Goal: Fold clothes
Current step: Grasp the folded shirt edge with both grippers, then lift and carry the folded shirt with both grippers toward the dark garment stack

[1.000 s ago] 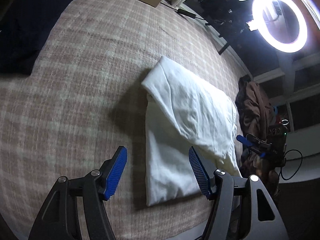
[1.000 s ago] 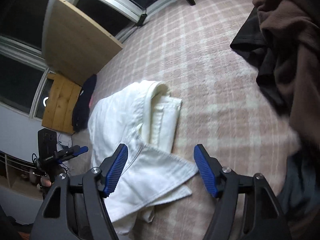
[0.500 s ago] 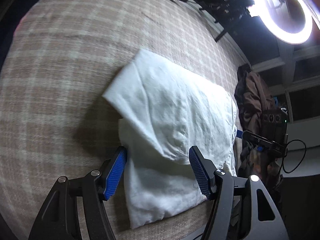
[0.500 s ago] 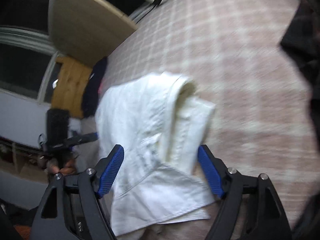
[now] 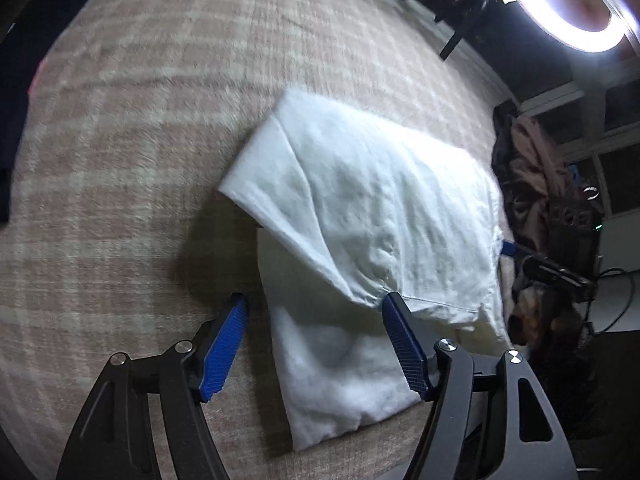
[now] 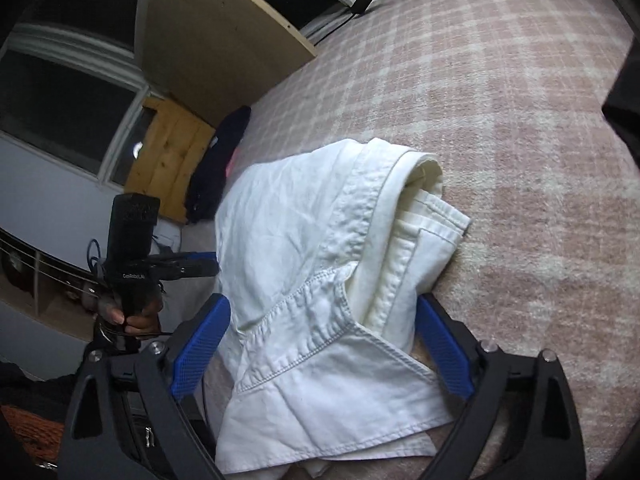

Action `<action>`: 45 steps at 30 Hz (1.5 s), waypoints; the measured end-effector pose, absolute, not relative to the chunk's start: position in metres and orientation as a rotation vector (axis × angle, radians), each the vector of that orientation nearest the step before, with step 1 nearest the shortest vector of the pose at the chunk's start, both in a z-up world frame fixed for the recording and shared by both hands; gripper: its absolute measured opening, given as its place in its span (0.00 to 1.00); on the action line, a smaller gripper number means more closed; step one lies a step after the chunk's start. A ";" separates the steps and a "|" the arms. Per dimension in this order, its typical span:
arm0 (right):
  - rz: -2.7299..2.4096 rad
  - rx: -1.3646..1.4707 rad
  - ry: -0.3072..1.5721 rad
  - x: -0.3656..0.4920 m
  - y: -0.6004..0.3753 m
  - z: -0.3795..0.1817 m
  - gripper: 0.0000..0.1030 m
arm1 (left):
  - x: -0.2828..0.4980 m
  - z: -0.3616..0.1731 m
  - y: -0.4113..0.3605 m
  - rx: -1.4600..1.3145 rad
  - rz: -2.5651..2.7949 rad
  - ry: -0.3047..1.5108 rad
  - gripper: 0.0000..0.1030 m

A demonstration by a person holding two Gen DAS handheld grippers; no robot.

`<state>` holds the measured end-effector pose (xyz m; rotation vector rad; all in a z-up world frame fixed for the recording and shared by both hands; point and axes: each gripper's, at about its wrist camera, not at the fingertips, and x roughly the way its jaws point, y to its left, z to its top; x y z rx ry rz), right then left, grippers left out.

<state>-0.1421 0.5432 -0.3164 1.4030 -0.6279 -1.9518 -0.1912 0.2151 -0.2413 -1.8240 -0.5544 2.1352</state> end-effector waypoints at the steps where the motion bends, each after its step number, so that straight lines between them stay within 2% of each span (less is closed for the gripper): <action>1: -1.963 1.419 -0.592 -0.142 0.538 -0.315 0.91 | -0.191 -0.240 0.220 -1.804 2.126 -0.546 0.67; 6: -1.981 1.451 -0.458 -0.141 0.507 -0.310 0.91 | -0.194 -0.239 0.237 -1.794 2.117 -0.508 0.68; 10: -1.972 1.433 -0.470 -0.144 0.501 -0.313 0.90 | -0.194 -0.242 0.232 -1.762 2.104 -0.606 0.66; 12: -1.963 1.422 -0.488 -0.144 0.506 -0.314 0.88 | -0.191 -0.243 0.225 -1.745 2.108 -0.635 0.58; 13: -1.966 1.421 -0.483 -0.142 0.508 -0.314 0.86 | -0.189 -0.244 0.223 -1.741 2.115 -0.631 0.50; 14: -1.976 1.428 -0.466 -0.141 0.509 -0.314 0.81 | -0.189 -0.244 0.224 -1.736 2.121 -0.622 0.42; 17: -2.009 1.454 -0.413 -0.140 0.510 -0.314 0.27 | -0.189 -0.243 0.232 -1.715 2.135 -0.578 0.28; 26: -2.055 1.446 -0.264 -0.139 0.494 -0.297 0.20 | -0.191 -0.221 0.252 -1.677 2.228 -0.415 0.15; 33: -2.058 1.372 -0.305 -0.135 0.496 -0.274 0.19 | -0.178 -0.199 0.242 -1.607 2.280 -0.419 0.15; 36: -2.064 1.405 -0.259 -0.134 0.494 -0.280 0.19 | -0.179 -0.213 0.253 -1.668 2.306 -0.318 0.19; 40: -2.077 1.452 -0.184 -0.134 0.488 -0.289 0.20 | -0.181 -0.235 0.269 -1.764 2.306 -0.174 0.39; 41: -2.083 1.465 -0.167 -0.134 0.487 -0.290 0.20 | -0.182 -0.238 0.272 -1.786 2.300 -0.167 0.49; 43: -2.091 1.475 -0.151 -0.134 0.486 -0.292 0.21 | -0.183 -0.238 0.276 -1.804 2.316 -0.157 0.57; 45: -2.101 1.479 -0.143 -0.133 0.486 -0.294 0.22 | -0.185 -0.239 0.277 -1.838 2.353 -0.179 0.61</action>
